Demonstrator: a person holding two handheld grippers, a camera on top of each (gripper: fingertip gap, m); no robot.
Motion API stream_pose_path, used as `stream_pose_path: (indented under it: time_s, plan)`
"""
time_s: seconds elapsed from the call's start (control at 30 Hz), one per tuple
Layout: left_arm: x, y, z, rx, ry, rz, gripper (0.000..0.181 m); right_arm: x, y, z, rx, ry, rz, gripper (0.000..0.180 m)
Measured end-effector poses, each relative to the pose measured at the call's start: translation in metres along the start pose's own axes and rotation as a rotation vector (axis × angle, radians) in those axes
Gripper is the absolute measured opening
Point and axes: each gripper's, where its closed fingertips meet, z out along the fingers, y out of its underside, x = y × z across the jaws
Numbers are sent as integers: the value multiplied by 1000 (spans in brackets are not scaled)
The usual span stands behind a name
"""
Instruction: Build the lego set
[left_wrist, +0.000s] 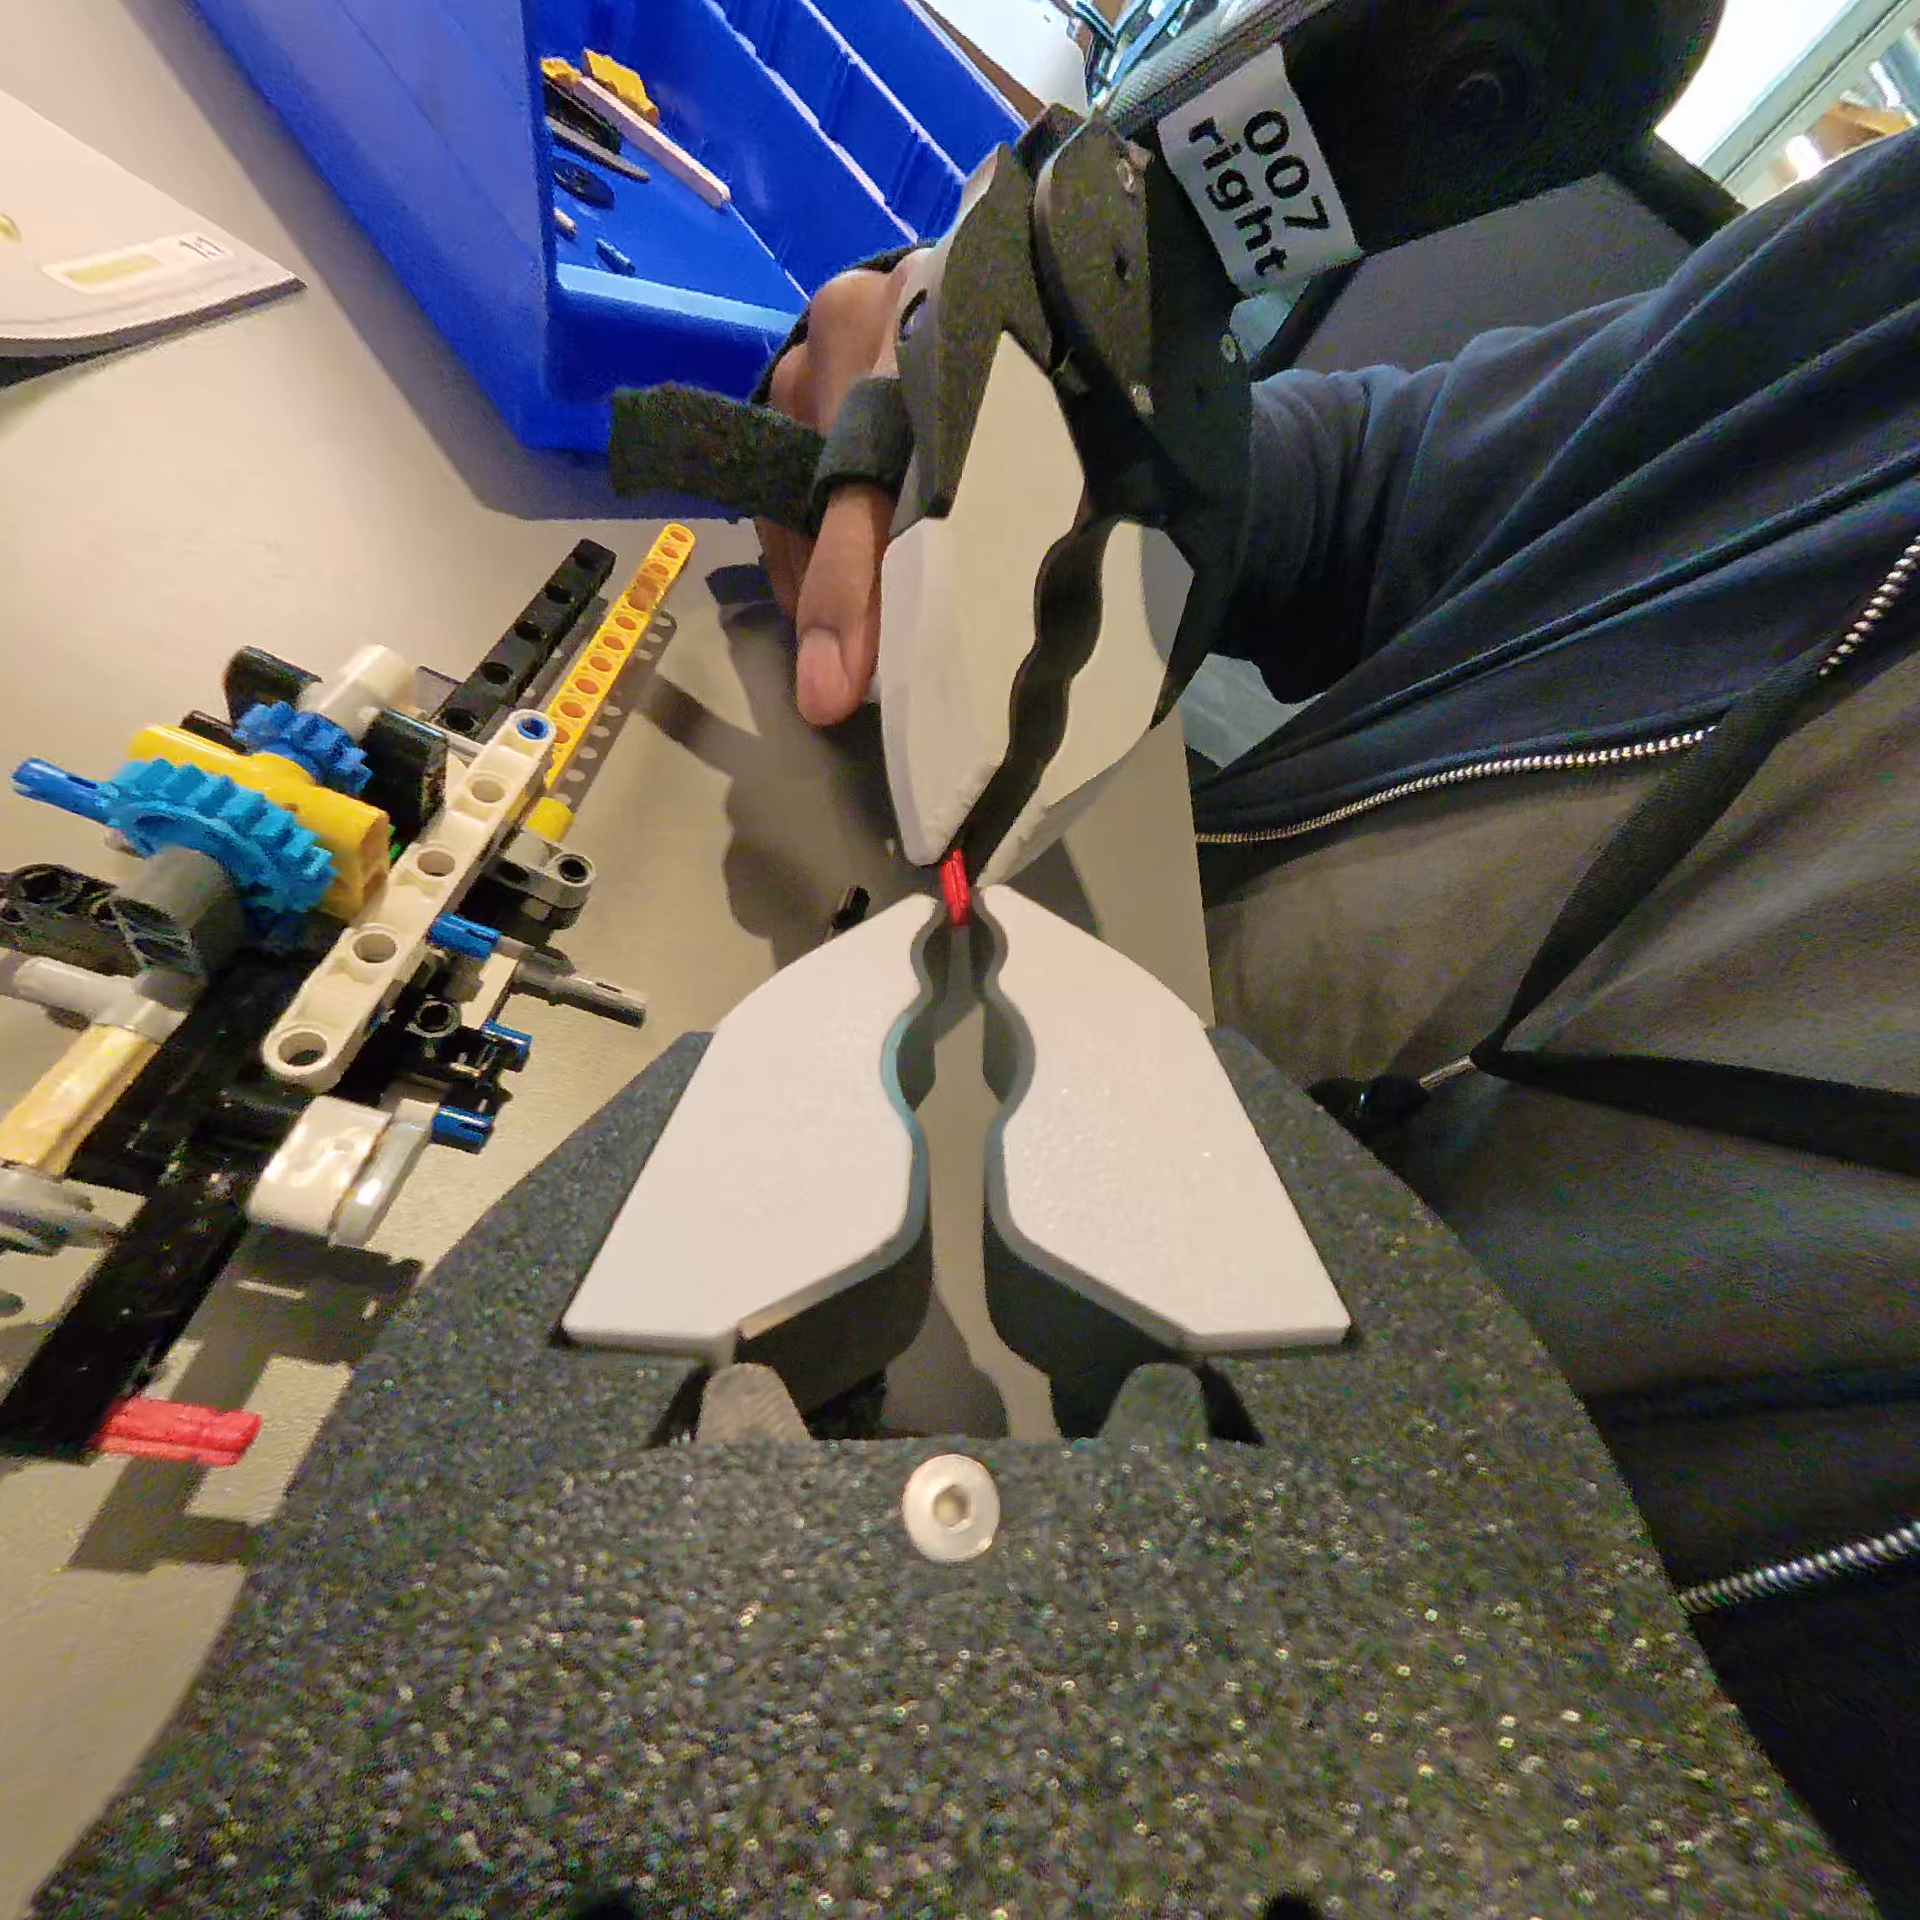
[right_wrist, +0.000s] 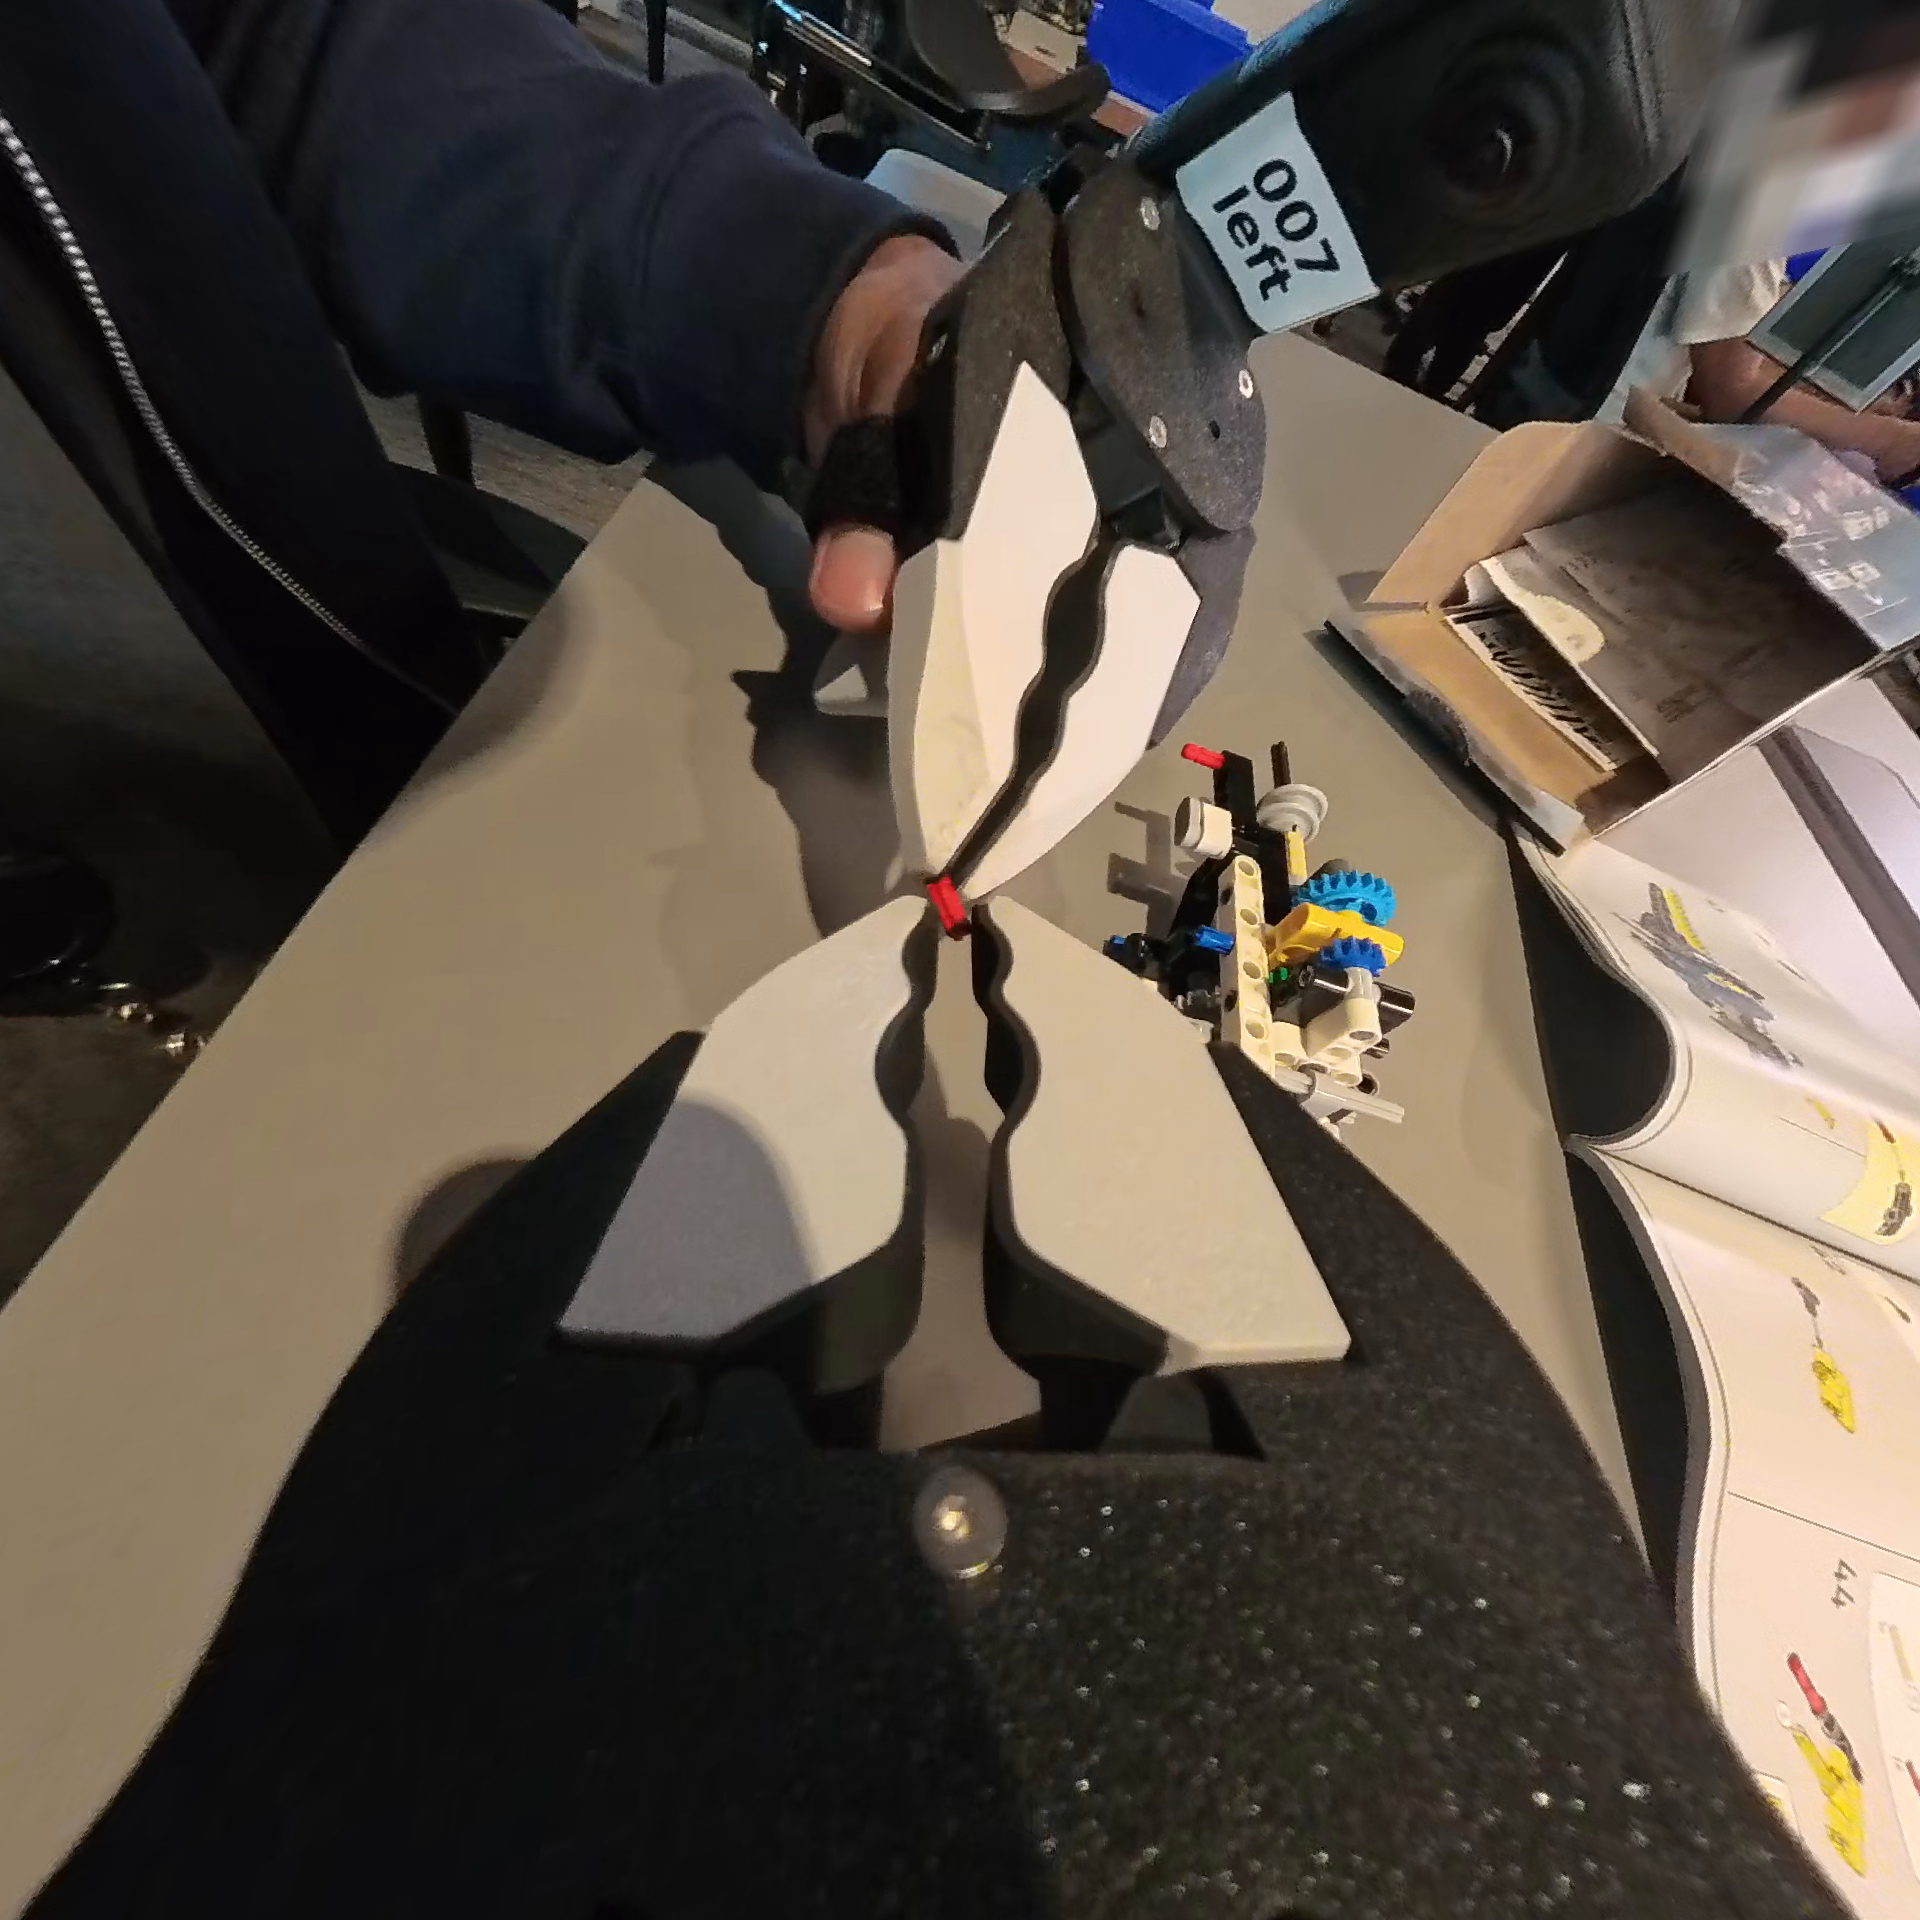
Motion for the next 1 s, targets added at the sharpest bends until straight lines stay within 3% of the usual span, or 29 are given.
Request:
stream_pose_path:
  time_s: [0.33, 0.6, 1.0]
  plan:
    - [-3, -11, -9, 112, -32, -7, 7, 10, -6, -3, 53, 78, 4, 4]
    - [-1, -26, -14, 248, 11, -148, 8, 20, -14, -8, 88, 186, -86, 4]
    - [2, -33, -10, 317, 90, -320, 7, 21, -19, -11, 91, 262, -208, 4]
